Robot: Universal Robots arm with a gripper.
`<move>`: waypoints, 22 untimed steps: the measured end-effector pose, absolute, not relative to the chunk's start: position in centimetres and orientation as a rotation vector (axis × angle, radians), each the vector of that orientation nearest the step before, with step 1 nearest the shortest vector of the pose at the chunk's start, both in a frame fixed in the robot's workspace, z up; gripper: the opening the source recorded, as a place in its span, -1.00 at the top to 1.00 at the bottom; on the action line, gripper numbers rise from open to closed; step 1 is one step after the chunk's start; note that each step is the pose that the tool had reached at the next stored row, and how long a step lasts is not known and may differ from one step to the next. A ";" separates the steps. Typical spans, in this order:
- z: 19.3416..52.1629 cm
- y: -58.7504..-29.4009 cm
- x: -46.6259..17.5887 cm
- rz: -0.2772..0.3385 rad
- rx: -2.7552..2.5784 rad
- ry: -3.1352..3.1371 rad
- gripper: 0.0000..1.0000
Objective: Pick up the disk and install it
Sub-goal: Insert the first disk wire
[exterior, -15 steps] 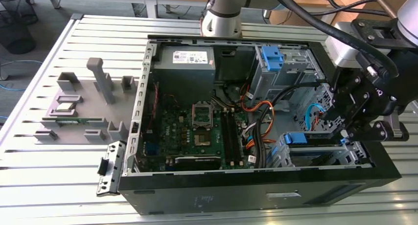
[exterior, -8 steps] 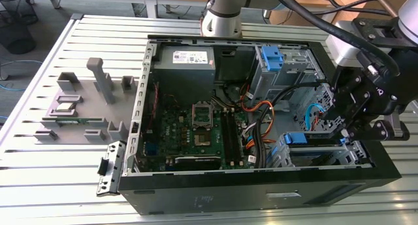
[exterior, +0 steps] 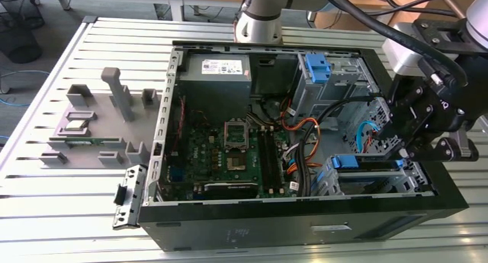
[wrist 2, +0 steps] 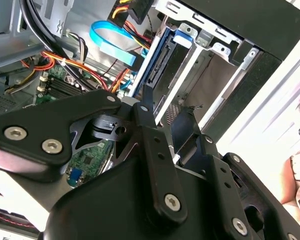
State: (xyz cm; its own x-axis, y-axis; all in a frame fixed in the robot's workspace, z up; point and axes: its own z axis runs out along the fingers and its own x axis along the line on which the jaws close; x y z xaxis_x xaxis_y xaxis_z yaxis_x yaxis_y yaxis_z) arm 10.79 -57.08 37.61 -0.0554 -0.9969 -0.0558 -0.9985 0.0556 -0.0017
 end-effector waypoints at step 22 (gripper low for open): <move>37.3 -55.8 12.8 0.064 -2.130 2.248 0.16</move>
State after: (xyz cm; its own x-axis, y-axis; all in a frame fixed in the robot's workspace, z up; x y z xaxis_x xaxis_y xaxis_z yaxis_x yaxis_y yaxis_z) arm 12.83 -55.80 37.34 -0.0540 -0.9967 -0.0604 -0.9985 0.0541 0.0000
